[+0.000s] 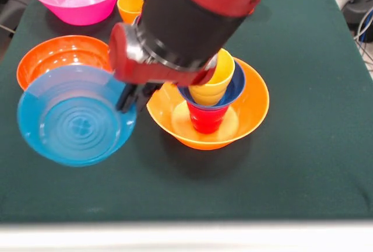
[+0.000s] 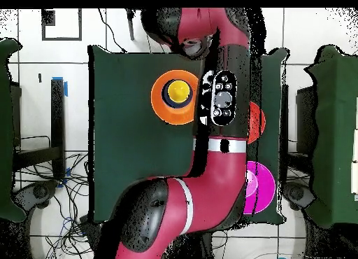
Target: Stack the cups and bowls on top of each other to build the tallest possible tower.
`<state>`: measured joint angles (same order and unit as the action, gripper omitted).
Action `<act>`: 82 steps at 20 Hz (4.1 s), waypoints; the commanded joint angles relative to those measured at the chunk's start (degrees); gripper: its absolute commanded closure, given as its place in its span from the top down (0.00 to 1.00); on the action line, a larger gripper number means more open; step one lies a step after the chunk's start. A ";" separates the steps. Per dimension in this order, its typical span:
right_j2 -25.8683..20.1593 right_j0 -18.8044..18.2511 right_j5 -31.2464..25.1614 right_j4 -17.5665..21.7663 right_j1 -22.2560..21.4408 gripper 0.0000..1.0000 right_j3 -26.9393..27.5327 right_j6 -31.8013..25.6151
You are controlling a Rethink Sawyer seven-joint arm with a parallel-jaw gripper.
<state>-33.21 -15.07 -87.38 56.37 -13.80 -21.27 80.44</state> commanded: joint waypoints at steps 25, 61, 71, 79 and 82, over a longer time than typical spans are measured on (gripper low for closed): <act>10.55 -3.01 11.25 -32.72 -17.47 0.00 -47.76 10.86; 16.40 0.40 13.30 -27.89 -17.66 0.00 -38.52 0.40; 16.67 1.02 17.60 -28.87 -16.85 0.00 -39.30 3.08; 17.32 0.66 17.86 -30.72 -18.55 0.00 -42.53 5.08; 17.43 0.64 17.87 -30.93 -18.46 0.00 -42.50 5.25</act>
<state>-16.61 -15.31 -70.73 24.77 -33.94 -60.08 81.11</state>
